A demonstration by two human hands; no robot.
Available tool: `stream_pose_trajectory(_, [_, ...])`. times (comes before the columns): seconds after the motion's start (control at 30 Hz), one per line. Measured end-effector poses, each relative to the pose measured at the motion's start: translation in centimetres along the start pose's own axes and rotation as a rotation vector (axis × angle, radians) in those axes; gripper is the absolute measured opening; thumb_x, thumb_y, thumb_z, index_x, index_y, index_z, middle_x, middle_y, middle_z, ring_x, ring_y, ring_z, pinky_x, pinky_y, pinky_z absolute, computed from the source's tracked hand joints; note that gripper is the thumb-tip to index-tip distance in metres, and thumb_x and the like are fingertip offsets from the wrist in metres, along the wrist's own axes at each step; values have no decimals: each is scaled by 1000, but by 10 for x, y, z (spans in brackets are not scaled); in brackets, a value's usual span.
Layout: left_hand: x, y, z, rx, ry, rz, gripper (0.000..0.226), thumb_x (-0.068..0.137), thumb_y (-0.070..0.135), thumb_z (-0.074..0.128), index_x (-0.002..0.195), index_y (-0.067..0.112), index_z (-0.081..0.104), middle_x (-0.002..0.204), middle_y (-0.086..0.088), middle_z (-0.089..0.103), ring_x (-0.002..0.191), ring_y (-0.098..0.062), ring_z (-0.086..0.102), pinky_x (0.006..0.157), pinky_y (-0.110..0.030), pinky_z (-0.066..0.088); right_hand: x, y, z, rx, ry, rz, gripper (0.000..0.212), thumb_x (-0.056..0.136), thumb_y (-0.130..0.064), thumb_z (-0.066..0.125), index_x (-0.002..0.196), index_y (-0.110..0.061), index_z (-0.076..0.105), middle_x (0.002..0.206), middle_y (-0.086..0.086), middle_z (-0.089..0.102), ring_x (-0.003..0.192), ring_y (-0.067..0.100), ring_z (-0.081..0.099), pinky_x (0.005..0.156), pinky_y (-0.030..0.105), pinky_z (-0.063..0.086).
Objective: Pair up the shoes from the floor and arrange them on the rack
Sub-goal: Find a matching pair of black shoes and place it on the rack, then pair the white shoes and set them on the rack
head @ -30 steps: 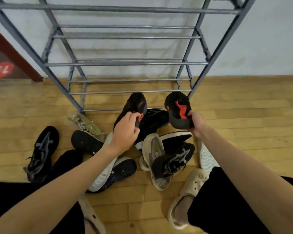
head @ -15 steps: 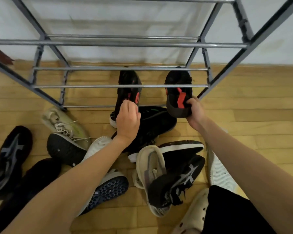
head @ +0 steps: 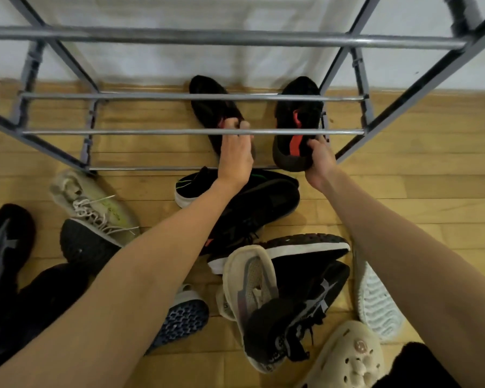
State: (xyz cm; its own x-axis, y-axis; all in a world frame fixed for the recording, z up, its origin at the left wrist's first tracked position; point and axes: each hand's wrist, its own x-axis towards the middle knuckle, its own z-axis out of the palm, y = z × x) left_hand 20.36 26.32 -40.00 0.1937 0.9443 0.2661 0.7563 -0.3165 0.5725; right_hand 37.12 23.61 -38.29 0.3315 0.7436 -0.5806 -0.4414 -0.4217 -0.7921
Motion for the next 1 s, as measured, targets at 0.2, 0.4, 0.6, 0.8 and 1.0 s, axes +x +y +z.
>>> stream_pose_trajectory(0.2, [-8,15,-11,-86,-241,31,40,85,-11,53,121,6,53,127,-11,53,121,-25,49,106,-34,40,-18,6,0,-178,121,-2,43,100,-7,36,142,-13,43,129,7,56,117,20,53,98,33,46])
stream_pose_trajectory(0.4, [-74,-13,-43,-17,-212,-1,41,93,5,48,134,2,50,149,-14,40,140,-27,34,117,-37,27,-66,25,1,-623,120,-127,49,98,-13,42,146,-11,38,145,7,46,133,23,43,108,31,35])
stream_pose_trajectory(0.6, [-137,-33,-86,-25,-300,-178,31,90,1,50,120,4,59,127,-13,57,118,-28,51,98,-29,38,-121,45,-1,-961,-3,-223,51,97,-21,46,146,-9,35,146,11,40,132,26,43,104,33,39])
stream_pose_trajectory(0.8, [-171,-35,-122,-19,-378,-161,34,86,-3,51,119,2,58,120,-18,57,116,-32,50,98,-38,41,-162,51,-1,-1155,-19,-232,57,95,-21,50,148,-10,31,147,16,33,131,35,39,107,39,35])
stream_pose_trajectory(1.0, [-204,-39,-158,138,-259,-213,41,80,6,59,120,2,54,117,-19,54,110,-37,51,94,-42,41,-197,71,3,-1361,-228,-335,69,90,-31,57,149,-11,26,148,16,27,136,36,32,110,45,35])
